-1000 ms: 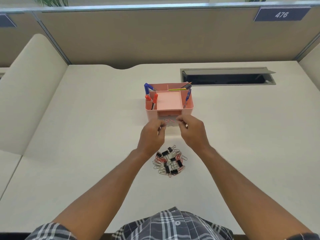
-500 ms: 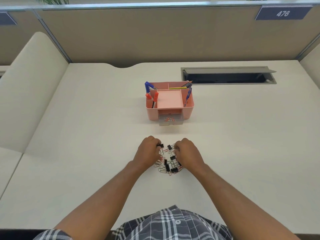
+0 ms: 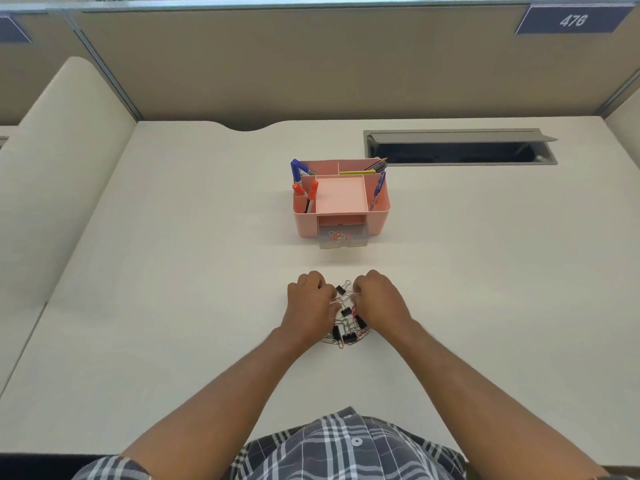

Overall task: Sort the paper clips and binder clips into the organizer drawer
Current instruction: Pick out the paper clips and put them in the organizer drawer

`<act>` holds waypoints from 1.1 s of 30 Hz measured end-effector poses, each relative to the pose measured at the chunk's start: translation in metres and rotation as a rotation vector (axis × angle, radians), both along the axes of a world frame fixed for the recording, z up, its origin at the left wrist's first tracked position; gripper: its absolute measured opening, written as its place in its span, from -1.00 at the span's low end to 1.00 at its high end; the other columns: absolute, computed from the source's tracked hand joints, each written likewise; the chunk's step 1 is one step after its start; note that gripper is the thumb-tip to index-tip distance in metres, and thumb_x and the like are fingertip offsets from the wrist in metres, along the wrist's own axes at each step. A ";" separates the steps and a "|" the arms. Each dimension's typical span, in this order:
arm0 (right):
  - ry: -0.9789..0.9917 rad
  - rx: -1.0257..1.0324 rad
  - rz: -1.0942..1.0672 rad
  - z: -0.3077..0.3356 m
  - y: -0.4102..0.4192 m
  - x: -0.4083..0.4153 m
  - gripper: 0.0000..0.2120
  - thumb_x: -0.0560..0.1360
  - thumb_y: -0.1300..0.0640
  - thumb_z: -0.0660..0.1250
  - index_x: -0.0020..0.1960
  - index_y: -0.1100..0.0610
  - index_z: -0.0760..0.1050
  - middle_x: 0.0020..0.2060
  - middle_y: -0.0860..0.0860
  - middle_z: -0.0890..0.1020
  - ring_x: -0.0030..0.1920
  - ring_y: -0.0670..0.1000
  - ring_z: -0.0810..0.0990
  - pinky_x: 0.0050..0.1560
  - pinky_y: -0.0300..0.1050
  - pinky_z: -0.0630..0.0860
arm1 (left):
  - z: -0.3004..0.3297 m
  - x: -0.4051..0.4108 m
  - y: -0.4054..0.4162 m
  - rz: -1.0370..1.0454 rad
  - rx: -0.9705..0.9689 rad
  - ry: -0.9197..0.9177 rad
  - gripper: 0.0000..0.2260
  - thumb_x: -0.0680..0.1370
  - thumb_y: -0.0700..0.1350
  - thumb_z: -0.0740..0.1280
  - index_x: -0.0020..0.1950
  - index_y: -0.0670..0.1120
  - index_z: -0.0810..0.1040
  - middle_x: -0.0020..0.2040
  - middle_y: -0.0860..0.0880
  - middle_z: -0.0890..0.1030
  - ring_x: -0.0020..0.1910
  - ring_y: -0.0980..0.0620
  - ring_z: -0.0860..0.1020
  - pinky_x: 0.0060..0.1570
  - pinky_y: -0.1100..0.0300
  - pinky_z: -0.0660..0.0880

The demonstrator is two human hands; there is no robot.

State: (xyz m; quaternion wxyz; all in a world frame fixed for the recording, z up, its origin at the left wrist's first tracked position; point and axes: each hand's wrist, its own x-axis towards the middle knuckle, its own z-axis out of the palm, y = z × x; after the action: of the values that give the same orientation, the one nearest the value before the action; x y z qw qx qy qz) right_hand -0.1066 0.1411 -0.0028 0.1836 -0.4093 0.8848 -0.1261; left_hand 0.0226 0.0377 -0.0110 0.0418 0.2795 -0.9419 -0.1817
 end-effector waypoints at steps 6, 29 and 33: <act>-0.034 -0.004 0.000 0.002 -0.001 0.006 -0.89 0.54 0.17 0.26 -0.06 0.16 0.55 -0.05 0.09 0.53 -0.05 0.11 0.52 -0.10 -0.05 0.48 | 0.000 -0.006 0.000 0.003 -0.015 -0.051 -0.91 0.52 -0.06 0.35 -0.03 -0.04 0.61 0.00 -0.01 0.46 0.04 -0.09 0.41 -0.02 0.03 0.33; -0.214 -0.430 -0.098 0.039 -0.009 -0.014 -0.90 0.57 0.21 0.26 -0.10 0.08 0.51 -0.18 -0.06 0.59 -0.15 -0.02 0.53 -0.12 -0.13 0.48 | 0.044 -0.016 -0.030 0.089 0.071 0.214 -0.91 0.55 -0.22 0.32 -0.09 -0.09 0.60 -0.14 -0.05 0.62 -0.11 -0.14 0.51 -0.09 -0.04 0.42; -0.157 -0.588 -0.127 0.060 -0.026 -0.027 -0.87 0.55 0.27 0.26 -0.04 0.13 0.58 -0.15 -0.02 0.63 -0.13 -0.02 0.56 -0.11 -0.18 0.47 | 0.067 -0.037 -0.044 0.094 0.078 0.349 -0.91 0.52 -0.28 0.33 -0.07 -0.13 0.61 -0.14 -0.09 0.64 -0.12 -0.16 0.53 -0.08 -0.11 0.47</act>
State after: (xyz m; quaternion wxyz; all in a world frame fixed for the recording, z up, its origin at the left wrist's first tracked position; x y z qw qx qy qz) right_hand -0.1337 0.1150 0.0573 0.1166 -0.3778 0.8173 -0.4192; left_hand -0.0142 -0.0067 0.0557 0.2023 0.2889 -0.8984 -0.2616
